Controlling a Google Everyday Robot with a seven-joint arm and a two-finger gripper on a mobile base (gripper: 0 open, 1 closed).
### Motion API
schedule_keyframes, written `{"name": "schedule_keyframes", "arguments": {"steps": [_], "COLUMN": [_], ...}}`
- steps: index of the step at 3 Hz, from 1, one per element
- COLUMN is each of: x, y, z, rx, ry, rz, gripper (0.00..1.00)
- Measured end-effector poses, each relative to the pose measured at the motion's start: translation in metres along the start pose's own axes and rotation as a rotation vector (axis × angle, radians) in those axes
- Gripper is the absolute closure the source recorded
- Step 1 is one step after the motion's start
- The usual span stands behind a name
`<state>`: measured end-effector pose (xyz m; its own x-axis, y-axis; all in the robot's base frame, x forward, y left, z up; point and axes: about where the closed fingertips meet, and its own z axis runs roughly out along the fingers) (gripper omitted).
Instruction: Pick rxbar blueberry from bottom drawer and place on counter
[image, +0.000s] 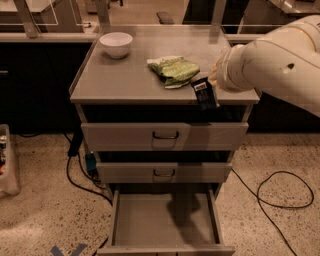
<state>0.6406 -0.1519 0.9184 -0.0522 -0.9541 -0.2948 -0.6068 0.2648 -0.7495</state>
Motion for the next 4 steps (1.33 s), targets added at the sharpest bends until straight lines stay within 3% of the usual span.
{"name": "schedule_keyframes", "arguments": {"steps": [1, 3, 4], "x": [-0.021, -0.021, -0.018], "y": [-0.026, -0.033, -0.071], "z": [-0.010, 0.000, 0.073], "rx": [0.033, 0.034, 0.024], "ry": [-0.020, -0.015, 0.024], "rz": [-0.029, -0.038, -0.071], "gripper": [1.00, 1.00, 1.00]}}
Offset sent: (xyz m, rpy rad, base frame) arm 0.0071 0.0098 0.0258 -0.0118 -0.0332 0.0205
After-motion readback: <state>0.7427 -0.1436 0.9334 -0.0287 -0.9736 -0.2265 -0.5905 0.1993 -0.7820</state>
